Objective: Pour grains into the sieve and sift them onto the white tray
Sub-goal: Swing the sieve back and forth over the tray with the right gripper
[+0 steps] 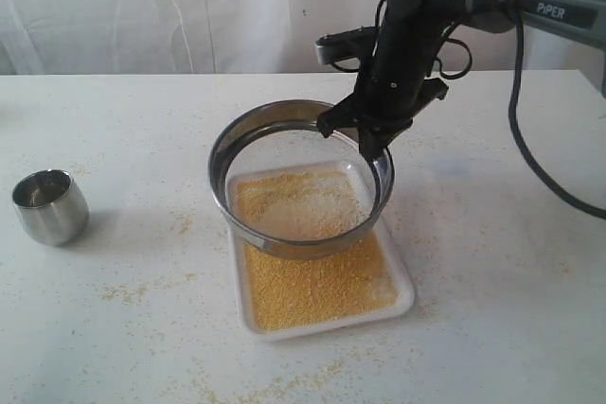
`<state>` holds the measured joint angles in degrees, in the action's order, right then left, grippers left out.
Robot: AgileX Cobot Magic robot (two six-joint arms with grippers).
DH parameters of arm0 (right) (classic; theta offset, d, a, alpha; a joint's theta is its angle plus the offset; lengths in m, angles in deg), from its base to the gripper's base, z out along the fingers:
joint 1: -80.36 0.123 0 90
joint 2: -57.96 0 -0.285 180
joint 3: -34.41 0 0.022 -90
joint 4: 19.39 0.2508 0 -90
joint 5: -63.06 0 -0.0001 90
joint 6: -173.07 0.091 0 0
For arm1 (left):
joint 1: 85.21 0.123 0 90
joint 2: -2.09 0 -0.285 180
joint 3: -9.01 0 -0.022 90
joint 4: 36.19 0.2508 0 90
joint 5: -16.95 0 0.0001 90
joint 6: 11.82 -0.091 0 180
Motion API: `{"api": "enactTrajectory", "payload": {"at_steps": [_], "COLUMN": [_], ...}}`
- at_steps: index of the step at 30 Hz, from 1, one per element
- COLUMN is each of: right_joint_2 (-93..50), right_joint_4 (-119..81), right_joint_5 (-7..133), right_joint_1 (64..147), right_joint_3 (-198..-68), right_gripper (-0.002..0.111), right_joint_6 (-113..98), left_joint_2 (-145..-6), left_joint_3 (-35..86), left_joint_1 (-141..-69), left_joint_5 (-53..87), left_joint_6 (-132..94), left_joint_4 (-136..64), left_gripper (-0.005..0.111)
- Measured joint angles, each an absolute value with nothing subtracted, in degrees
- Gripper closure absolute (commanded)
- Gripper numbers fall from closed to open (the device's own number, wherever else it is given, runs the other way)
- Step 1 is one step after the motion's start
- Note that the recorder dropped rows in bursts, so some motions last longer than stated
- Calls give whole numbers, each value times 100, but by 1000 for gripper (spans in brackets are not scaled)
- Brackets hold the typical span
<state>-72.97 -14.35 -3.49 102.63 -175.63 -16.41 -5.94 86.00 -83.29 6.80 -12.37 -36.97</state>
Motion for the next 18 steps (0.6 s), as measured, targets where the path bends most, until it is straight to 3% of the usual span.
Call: {"api": "enactTrajectory", "payload": {"at_steps": [5,10,15,18], "right_joint_2": [-7297,-7297,-7287,-7287], "right_joint_4": [-774,-1373,-895,-1442], "right_joint_5": [-640,-164,-537,-276], "right_joint_1": [10290,10361,10309,10383], "right_joint_3": [-17563,-17555,-17555,-17555], "right_gripper": [108,108,108,108], "right_joint_6": [-3042,-1613,-2897,-1728], "left_joint_2": [-594,-594,-594,-594], "left_joint_3": [8600,8600,8600,8600], "left_joint_1": [-8329,-8329,-8329,-8329], "left_joint_5": [680,680,680,680], "left_joint_6": [-1237,-1237,-1237,-1237], "left_joint_4": [-3697,-3697,-3697,-3697], "left_gripper": [107,107,107,107]}}
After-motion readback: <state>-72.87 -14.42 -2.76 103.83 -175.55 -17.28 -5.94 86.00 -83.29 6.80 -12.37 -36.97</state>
